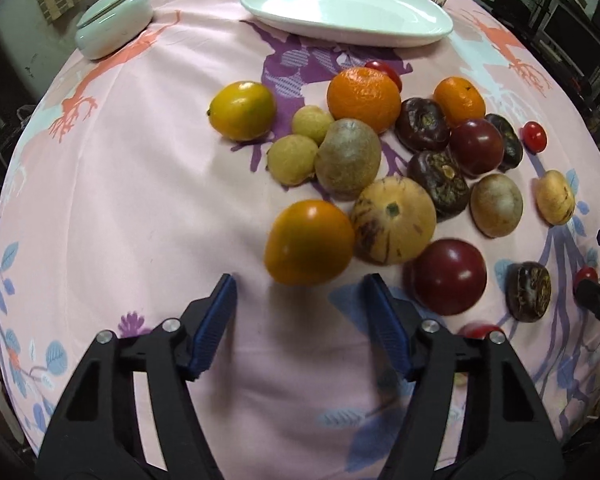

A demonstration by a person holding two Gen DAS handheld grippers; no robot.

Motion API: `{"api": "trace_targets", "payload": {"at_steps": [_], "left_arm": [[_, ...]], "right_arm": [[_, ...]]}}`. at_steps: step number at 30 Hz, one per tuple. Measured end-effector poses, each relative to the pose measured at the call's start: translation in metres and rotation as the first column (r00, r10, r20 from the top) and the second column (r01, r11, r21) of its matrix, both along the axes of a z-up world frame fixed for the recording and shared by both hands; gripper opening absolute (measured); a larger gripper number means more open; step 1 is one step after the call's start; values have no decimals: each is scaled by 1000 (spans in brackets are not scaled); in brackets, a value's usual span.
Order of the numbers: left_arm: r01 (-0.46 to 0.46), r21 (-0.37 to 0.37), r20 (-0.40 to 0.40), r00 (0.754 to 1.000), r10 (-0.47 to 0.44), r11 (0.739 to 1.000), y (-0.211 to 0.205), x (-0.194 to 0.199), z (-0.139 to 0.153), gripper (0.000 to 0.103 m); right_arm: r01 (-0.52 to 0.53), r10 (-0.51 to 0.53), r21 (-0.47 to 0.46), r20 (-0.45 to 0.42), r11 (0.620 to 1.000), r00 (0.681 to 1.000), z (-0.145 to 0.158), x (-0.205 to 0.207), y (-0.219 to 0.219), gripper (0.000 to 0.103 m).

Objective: Organize fruits
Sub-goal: 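Move left tool to the orange tomato while right tool moves to the striped pepino, then close left tool on the orange tomato while right tool grasps the striped pepino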

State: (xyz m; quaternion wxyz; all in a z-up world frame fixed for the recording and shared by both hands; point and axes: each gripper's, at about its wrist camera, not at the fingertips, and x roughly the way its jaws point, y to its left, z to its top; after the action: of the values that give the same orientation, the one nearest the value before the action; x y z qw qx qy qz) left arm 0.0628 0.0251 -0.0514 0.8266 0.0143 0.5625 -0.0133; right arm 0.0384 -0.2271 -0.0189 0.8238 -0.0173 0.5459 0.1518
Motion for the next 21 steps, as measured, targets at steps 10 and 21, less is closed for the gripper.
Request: {"api": "trace_targets", "payload": {"at_steps": [10,21], "left_arm": [[58,-37,34,998,-57,998,-1,7,3,41],[25,-127,45,999,-19,992,1,-13,16,41]], "right_arm": [[-15,15,14,-17,1000,1000,-3,8,2,102],[-7,8,15,-69,1000,998,-17,41,12,59]]}}
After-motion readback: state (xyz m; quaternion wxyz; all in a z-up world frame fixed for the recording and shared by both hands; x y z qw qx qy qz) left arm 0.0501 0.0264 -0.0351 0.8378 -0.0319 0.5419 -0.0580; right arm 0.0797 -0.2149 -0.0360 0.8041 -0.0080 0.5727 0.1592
